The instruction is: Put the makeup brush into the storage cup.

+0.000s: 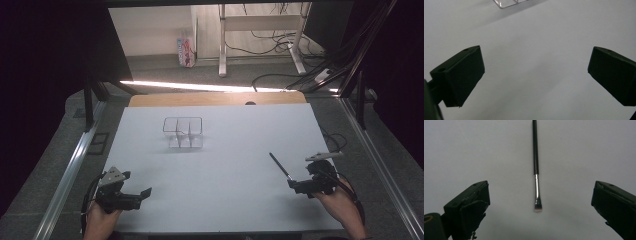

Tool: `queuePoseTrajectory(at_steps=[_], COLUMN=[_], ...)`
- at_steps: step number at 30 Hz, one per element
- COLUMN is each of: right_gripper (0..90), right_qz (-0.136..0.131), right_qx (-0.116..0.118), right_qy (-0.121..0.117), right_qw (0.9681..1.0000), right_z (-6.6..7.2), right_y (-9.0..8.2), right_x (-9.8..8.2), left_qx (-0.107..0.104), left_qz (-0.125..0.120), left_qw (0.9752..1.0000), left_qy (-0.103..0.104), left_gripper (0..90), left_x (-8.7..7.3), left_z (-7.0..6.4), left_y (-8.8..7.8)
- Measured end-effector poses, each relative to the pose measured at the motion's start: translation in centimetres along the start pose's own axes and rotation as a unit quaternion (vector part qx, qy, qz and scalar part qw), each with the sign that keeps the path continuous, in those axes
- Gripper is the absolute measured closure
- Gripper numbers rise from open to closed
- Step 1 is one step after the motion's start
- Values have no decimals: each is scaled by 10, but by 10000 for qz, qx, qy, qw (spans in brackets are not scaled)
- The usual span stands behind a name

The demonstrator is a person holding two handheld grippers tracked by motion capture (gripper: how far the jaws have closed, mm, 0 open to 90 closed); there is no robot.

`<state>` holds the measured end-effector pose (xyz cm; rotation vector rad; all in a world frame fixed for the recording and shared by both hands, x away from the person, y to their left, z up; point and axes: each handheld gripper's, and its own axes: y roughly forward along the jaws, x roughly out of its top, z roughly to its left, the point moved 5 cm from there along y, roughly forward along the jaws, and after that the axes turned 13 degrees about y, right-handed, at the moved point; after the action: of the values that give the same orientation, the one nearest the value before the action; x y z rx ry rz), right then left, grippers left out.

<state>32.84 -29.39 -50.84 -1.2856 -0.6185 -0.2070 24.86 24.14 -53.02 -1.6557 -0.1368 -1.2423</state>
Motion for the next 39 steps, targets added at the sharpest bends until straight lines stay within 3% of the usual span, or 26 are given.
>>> queuePoseTrajectory(at_steps=[8, 13, 17, 24, 39], right_gripper=[0, 0, 0, 1, 124], right_qz=[194, 304, 469, 580, 809], right_qx=[-168, -90, -19, -102, -163], right_qy=[13, 51, 43, -117, -254], right_qw=[9997, 9995, 9989, 9982, 9963], right_z=[-7, -7, -4, 3, 7], right_y=[1, 1, 4, 10, 25], right_x=[13, 17, 21, 33, 53], left_qx=[3, -12, -19, -10, -55], left_qz=[26, 60, 70, 84, 129], left_qw=[10000, 10000, 10000, 10000, 9999], left_qy=[-6, -18, -22, -30, 9], left_gripper=[14, 14, 14, 14, 13], left_x=[-1, -1, -1, -2, -2], left_z=[0, 0, 0, 1, 0], left_y=[1, 2, 2, 2, 4])
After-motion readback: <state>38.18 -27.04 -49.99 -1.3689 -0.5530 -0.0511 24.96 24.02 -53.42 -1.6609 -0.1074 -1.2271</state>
